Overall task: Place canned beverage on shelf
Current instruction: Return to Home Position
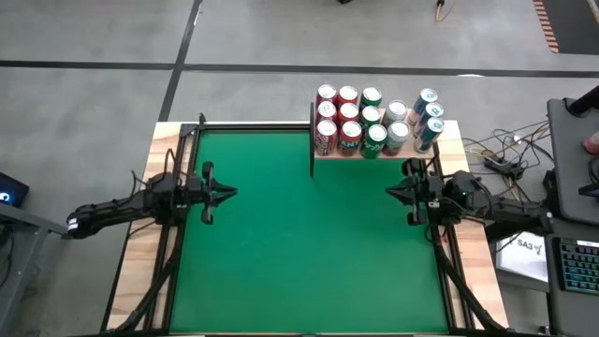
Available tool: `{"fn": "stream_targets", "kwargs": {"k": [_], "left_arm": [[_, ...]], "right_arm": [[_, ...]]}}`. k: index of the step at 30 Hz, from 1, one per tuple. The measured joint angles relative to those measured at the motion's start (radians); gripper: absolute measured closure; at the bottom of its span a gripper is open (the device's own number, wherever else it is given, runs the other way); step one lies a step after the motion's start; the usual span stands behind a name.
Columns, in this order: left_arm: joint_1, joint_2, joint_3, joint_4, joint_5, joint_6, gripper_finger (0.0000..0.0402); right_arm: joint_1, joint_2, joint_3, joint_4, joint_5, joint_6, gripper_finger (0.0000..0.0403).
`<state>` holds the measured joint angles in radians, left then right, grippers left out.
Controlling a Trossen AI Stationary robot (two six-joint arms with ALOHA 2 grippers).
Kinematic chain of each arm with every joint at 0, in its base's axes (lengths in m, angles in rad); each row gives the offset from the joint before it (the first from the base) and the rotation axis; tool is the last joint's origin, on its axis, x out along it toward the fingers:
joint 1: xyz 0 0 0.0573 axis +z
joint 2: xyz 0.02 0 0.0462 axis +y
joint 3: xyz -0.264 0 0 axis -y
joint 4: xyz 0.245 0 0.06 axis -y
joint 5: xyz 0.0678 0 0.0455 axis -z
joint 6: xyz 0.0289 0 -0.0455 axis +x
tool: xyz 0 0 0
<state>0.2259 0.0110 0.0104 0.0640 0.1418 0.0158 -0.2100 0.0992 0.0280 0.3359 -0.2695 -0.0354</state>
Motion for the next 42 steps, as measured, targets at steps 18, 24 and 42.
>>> {"fn": "stream_targets", "kwargs": {"k": [18,24,42], "left_arm": [[0.006,0.075,0.002,-0.034,-0.257,-0.135,0.0399],[0.007,0.137,0.002,-0.036,-0.259,-0.130,0.0400],[0.007,0.223,0.003,-0.033,-0.264,-0.130,0.0400]], "right_arm": [[-0.005,0.027,-0.014,-0.306,0.379,-0.212,0.0390],[-0.005,0.120,-0.015,-0.306,0.392,-0.056,0.0390],[-0.005,0.204,-0.016,-0.302,0.401,0.092,0.0390]]}}
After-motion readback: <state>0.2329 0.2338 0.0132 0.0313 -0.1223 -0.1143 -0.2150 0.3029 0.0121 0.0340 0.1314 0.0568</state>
